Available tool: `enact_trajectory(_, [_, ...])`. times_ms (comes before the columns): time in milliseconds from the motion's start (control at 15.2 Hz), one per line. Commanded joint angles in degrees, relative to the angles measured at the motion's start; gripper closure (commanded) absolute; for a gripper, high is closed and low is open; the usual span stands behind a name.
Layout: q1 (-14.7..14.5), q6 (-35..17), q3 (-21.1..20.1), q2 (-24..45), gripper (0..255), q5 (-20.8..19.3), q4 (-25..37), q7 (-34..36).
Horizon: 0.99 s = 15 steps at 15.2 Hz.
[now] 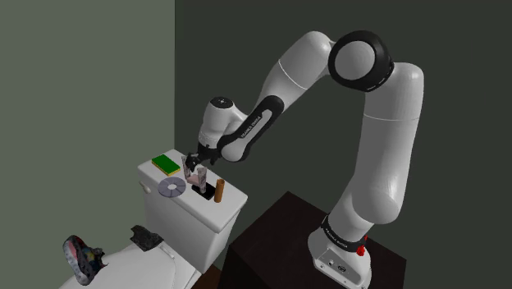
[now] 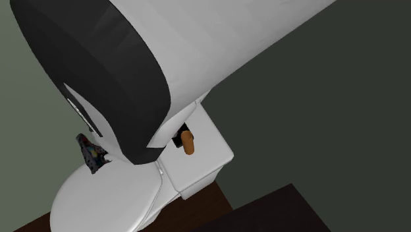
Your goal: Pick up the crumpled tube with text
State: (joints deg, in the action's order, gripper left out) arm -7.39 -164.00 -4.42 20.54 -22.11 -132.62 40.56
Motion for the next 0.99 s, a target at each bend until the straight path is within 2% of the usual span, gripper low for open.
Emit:
enact_trajectory(0, [-0.4, -0.8, 0.5, 1.1, 0, -0.6, 0.4, 0.5])
enact_trajectory(66, [-0.4, -0.8, 0.6, 1.1, 0, -0.6, 0.4, 0.5])
enact_trajectory(132, [-0.3, -0.9, 0.6, 1.1, 255, -0.6, 0.3, 0.5])
enact_trajectory(726, [-0.4, -0.8, 0.6, 1.1, 255, -0.6, 0.4, 0.5])
enact_trajectory(924, [0.6, 1.0, -0.7, -1.1, 255, 0.8, 0.0, -0.8])
